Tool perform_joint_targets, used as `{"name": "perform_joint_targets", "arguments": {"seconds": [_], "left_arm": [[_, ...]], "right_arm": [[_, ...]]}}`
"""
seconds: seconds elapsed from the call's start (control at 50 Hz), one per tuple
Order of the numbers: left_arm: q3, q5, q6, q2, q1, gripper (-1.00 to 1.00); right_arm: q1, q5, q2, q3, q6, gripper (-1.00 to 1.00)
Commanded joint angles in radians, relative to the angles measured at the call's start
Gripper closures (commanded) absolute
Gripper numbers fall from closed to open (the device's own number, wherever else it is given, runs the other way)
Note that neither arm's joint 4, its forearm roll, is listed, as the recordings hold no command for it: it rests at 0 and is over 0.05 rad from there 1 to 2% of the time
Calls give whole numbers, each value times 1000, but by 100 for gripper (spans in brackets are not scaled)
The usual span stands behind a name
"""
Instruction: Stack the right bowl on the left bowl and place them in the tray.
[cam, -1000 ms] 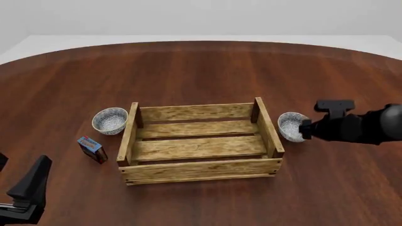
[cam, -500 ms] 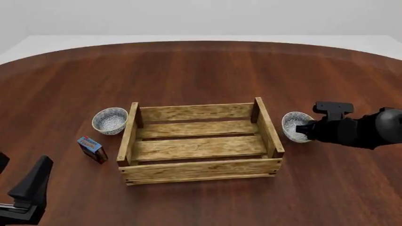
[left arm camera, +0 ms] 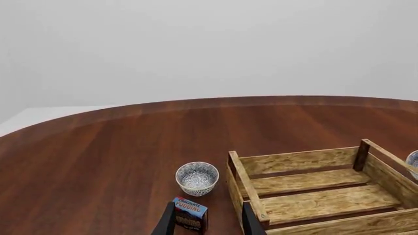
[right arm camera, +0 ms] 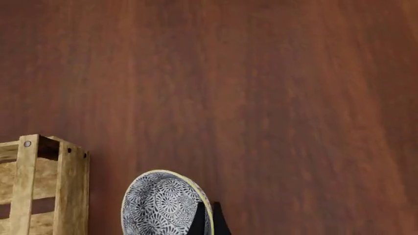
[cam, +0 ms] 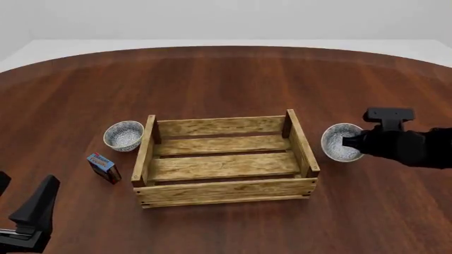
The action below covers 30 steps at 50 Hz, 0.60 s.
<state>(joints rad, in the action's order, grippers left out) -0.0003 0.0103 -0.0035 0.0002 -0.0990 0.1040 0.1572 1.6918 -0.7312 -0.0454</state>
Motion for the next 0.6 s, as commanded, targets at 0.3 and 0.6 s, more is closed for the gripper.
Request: {"name": "perform_joint_targets", "arguments": {"seconds": [0.3, 0.6], "left_arm": [[0, 4, 3, 0, 2, -100], [0, 4, 5, 0, 5, -100]], "right_arm": [[-53, -116, -319, 31, 41, 100], [-167, -205, -444, -15, 64, 100]]}}
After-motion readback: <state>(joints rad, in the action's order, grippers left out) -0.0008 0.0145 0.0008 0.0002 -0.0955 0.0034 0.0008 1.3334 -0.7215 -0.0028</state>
